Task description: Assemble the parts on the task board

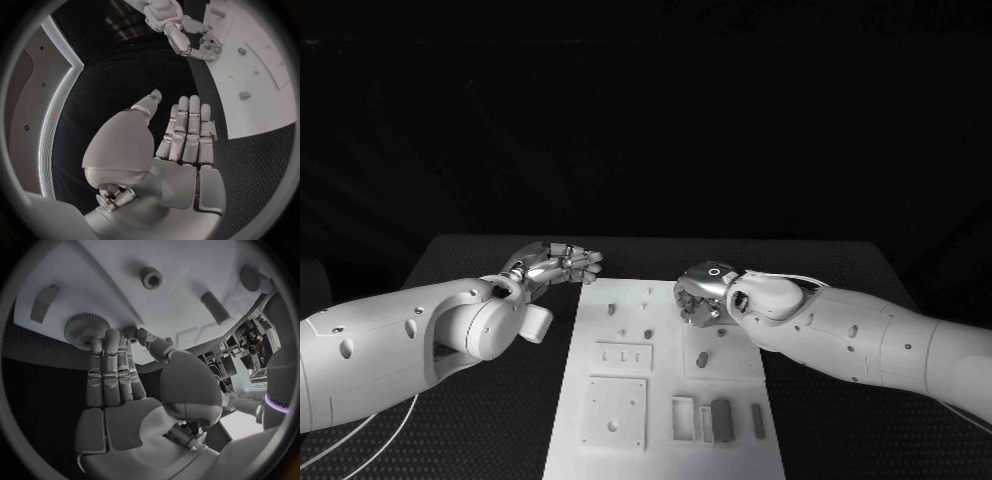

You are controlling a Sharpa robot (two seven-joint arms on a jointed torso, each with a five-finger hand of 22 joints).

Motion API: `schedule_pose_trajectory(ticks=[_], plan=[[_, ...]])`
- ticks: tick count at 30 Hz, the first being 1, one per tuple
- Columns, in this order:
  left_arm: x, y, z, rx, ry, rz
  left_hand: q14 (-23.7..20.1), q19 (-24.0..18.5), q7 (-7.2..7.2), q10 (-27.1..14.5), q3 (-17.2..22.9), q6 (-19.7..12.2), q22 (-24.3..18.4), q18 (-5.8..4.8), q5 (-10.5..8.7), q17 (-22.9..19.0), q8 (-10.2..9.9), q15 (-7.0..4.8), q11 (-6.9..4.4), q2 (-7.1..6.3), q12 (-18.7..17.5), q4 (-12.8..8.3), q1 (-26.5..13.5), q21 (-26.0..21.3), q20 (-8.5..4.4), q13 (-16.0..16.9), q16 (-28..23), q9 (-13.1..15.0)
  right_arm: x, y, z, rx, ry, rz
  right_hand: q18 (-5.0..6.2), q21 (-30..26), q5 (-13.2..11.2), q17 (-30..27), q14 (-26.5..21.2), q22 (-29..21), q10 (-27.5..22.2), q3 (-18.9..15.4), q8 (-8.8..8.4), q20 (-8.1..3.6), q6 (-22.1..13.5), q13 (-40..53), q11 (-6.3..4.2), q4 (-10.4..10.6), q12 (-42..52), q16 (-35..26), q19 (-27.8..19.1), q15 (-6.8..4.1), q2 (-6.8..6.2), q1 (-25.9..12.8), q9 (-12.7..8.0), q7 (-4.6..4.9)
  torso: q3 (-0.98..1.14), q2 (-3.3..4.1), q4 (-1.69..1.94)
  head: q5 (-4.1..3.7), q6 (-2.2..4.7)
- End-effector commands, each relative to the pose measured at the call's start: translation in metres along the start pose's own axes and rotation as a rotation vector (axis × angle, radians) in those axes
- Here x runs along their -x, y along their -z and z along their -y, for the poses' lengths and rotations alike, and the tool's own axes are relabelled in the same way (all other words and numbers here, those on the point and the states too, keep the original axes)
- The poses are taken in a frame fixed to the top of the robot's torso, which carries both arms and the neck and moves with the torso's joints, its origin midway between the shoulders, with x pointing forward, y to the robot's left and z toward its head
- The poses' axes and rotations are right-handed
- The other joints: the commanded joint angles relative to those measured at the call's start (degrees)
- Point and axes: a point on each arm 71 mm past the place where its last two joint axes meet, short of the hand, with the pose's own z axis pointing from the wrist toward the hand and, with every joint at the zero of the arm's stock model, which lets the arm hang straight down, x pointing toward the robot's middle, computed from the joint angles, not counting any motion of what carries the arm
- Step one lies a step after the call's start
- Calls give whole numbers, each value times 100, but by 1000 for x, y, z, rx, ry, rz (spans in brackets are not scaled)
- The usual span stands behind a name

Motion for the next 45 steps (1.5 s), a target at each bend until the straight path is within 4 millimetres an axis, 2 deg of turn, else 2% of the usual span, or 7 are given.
schedule_pose_trajectory(ticks=[1, 14, 24, 28, 31, 40, 45], plan=[[-3, -1, 2, -8, 6, -20, 34, 43, 35, 9, 15, 7, 89, -35, 33, -7, -23, 21, 31, 2, -29, -23, -74, 18, 13, -9, -35, -8, -11, 1, -6, 10, 17, -36, 41, 63, -25, 40, 43, 146, 63, 98, 39, -28, 59, 37, -8, 0, 43, 41, 34, -29, 41, 119, 19, -6, 0, 11, -4, -6, 20], [-3, -1, 2, -7, 6, -22, 29, 50, 36, 12, 13, 12, 90, -32, 29, -12, -33, 23, 31, -9, -43, -23, -101, 21, 14, -12, -40, -11, -5, -2, -13, 16, 40, 27, 41, 423, -26, 280, 145, 145, 360, 484, 165, -125, 349, 218, -138, 10, 134, 315, 170, -152, 18, 267, 141, -130, 0, 32, -3, 8, 71], [-4, -1, 2, -7, 5, -23, 24, 50, 35, 12, 16, 13, 90, -29, 30, -15, -39, 24, 30, -12, -51, -28, -105, 21, 15, -14, -43, -13, 6, -5, -17, 6, 67, 88, 41, 540, -31, 341, 148, 143, 404, 538, 173, -159, 404, 266, -161, 7, 134, 395, 187, -179, -15, 253, 162, -153, -12, 35, 5, 74, 122], [-3, -2, 2, -8, 3, -19, 20, 48, 35, 10, 17, 12, 90, -28, 29, -17, -43, 26, 31, -15, -57, -31, -107, 20, 16, -15, -46, -14, 11, -8, -19, -6, 87, 100, 41, 569, -31, 354, 148, 144, 414, 545, 176, -167, 415, 277, -166, 9, 133, 412, 191, -184, -20, 252, 167, -158, 1, 41, -6, 71, 157], [-3, -2, 2, -8, 3, -18, 20, 48, 35, 10, 18, 13, 90, -28, 29, -18, -43, 26, 31, -14, -58, -32, -107, 20, 17, -15, -46, -14, 15, -10, -20, -14, 91, 127, 41, 583, -31, 360, 149, 144, 418, 545, 176, -170, 419, 281, -167, 10, 132, 420, 194, -186, -21, 248, 169, -159, -2, 48, -1, 127, 181], [-7, -5, 2, -12, 4, -28, 14, 48, 37, 13, 23, 16, 89, -26, 31, -21, -47, 28, 33, -9, -63, -35, -112, 19, 18, -16, -51, -15, 27, -17, -26, -21, 92, 222, 41, 646, -31, 384, 150, 142, 438, 572, 179, -187, 441, 303, -177, 8, 130, 457, 198, -197, -48, 255, 179, -169, -20, 52, 19, 119, 233], [-8, -6, 2, -12, 3, -28, 13, 49, 36, 15, 25, 17, 89, -25, 31, -22, -49, 29, 32, -7, -65, -37, -113, 19, 19, -16, -52, -16, 31, -21, -29, -21, 91, 242, 41, 675, -31, 394, 149, 140, 448, 596, 180, -193, 453, 314, -181, 11, 127, 472, 200, -200, -68, 260, 183, -174, -12, 55, 18, 119, 233]])
